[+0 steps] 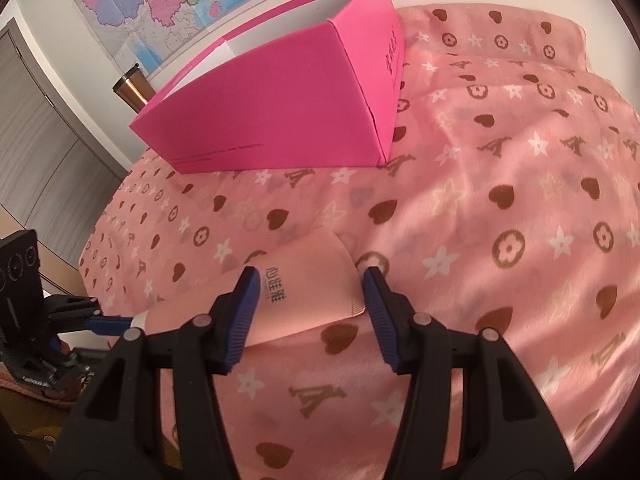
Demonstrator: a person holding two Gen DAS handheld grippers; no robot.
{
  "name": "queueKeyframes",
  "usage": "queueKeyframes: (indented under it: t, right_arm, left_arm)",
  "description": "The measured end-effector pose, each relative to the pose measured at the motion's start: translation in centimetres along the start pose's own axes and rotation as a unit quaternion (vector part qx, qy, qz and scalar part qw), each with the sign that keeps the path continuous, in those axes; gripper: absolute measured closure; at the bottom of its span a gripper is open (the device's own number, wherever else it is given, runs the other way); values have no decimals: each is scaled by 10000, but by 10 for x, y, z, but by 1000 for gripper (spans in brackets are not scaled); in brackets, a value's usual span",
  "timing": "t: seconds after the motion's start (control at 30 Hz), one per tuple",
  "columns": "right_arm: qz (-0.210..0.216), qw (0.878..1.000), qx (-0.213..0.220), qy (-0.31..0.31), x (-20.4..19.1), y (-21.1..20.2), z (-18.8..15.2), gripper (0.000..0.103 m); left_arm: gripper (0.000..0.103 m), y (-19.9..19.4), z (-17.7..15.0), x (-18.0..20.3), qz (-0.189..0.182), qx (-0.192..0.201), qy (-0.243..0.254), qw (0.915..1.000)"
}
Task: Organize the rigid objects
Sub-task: 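Close the right gripper around the pink tube's body and lift it, then carry the pink tube toward the magenta box with the right gripper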
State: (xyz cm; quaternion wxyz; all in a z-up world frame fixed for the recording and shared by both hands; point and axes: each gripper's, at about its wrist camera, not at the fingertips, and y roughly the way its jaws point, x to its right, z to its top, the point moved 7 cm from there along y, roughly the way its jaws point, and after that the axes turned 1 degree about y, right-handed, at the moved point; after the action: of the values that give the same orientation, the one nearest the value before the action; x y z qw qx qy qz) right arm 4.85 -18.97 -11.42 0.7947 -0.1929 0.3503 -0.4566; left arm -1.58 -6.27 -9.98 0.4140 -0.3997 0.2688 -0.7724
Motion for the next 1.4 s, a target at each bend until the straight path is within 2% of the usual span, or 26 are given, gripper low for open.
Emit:
queueKeyframes:
  t: [0.1,0.37,0.53,0.87,1.0,1.07,1.4]
  right_arm:
    - [-46,10000,20,41,-2,-5,-5,46]
    - [181,9997,-29,130,-12,-9,-19,46]
    - [257,9995,26,174,-12,-9,-17,46]
    - [38,10000,39,26,-15,-1,-11,46]
    - [108,9997,90,179,-14,-2,-11,45]
    - [134,9997,105,196,-16,-2,-11,45]
    - [209,9990,355,154,-23,-15,-1,45]
  left_arm:
    - [71,1,3,-6,78,22,-71,9999]
    - [70,-3,16,-33,348,201,-338,9986]
    - [70,-6,22,-42,356,288,-472,9978]
    - [70,-5,20,-40,373,255,-435,9980]
    - [64,-4,22,-39,430,266,-405,9979]
    - [64,-4,24,-39,573,301,-344,9973]
    - [64,-14,36,-41,663,508,-269,9961]
